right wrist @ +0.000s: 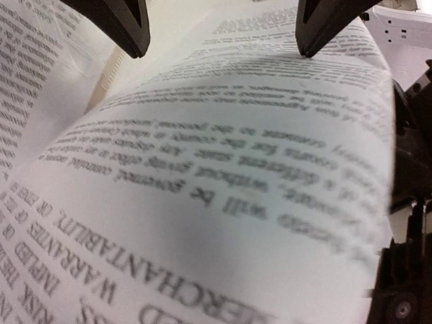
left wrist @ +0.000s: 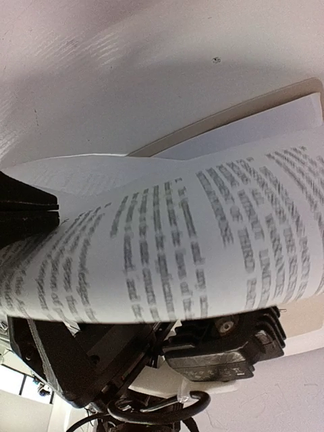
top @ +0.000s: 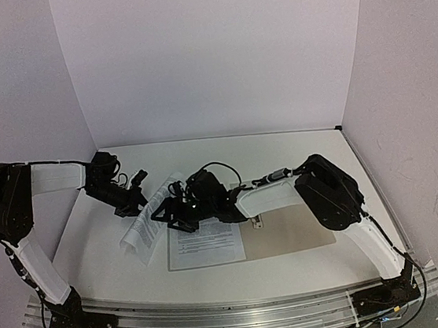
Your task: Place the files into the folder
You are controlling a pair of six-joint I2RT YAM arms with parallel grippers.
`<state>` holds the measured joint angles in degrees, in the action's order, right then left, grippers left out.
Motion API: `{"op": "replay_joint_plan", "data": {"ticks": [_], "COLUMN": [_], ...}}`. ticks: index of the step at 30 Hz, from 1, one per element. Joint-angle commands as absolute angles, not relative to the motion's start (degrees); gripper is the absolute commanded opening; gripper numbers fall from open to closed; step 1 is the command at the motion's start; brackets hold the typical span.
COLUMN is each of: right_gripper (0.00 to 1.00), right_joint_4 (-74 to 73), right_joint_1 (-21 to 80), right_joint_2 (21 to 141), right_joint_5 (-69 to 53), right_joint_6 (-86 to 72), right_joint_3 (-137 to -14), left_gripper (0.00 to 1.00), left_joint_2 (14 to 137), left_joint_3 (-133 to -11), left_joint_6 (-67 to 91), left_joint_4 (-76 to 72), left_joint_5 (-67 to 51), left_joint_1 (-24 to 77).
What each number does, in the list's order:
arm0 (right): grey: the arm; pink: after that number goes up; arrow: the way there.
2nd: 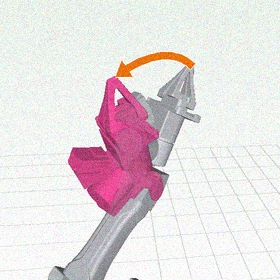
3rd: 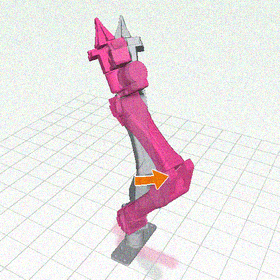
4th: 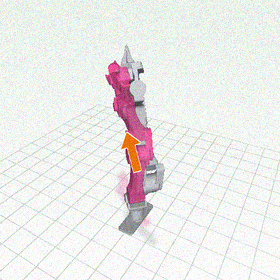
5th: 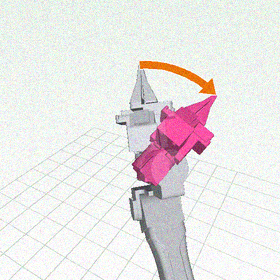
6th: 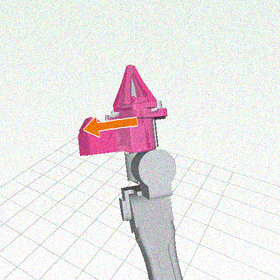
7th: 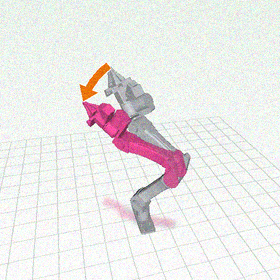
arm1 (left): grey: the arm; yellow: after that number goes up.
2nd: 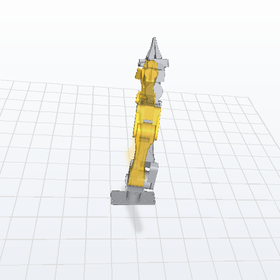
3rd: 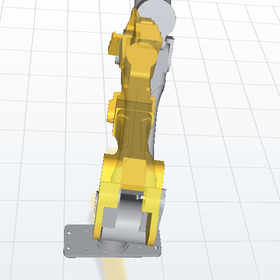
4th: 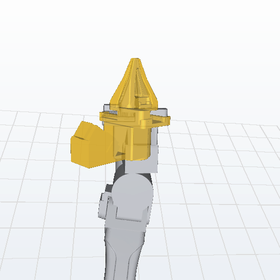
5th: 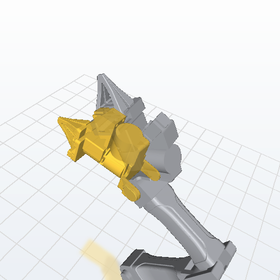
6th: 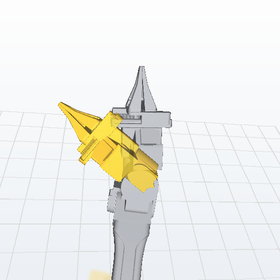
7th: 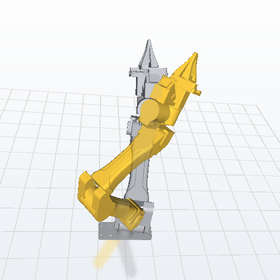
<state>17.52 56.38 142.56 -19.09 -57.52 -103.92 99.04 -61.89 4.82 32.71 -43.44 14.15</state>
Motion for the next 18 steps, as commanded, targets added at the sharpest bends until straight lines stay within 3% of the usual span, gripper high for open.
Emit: {"op": "replay_joint_plan", "data": {"ticks": [1,8,18], "right_gripper": [0.76,0.78,0.8], "right_joint_4": [22.46,23.3,24.54], "right_joint_1": [56.57,56.34,55.9], "right_joint_2": [133.7,126.39,124.7], "right_joint_5": [-19.47,-18.36,-18.0], "right_joint_6": [-58.34,-58.1,-62.53], "right_joint_3": [-97.5,-89.1,-82.98], "left_gripper": [0.01,0.01,0.02], "left_joint_2": [97.2,97.47,98.5], "left_joint_3": [-62.36,-60.99,-61.56], "left_joint_6": [3.06,3.87,4.77], "left_joint_4": [32.41,31.39,30.28], "left_joint_5": [-42.25,-42.26,-42.91], "left_joint_1": [14.84,15.14,18.41]}}
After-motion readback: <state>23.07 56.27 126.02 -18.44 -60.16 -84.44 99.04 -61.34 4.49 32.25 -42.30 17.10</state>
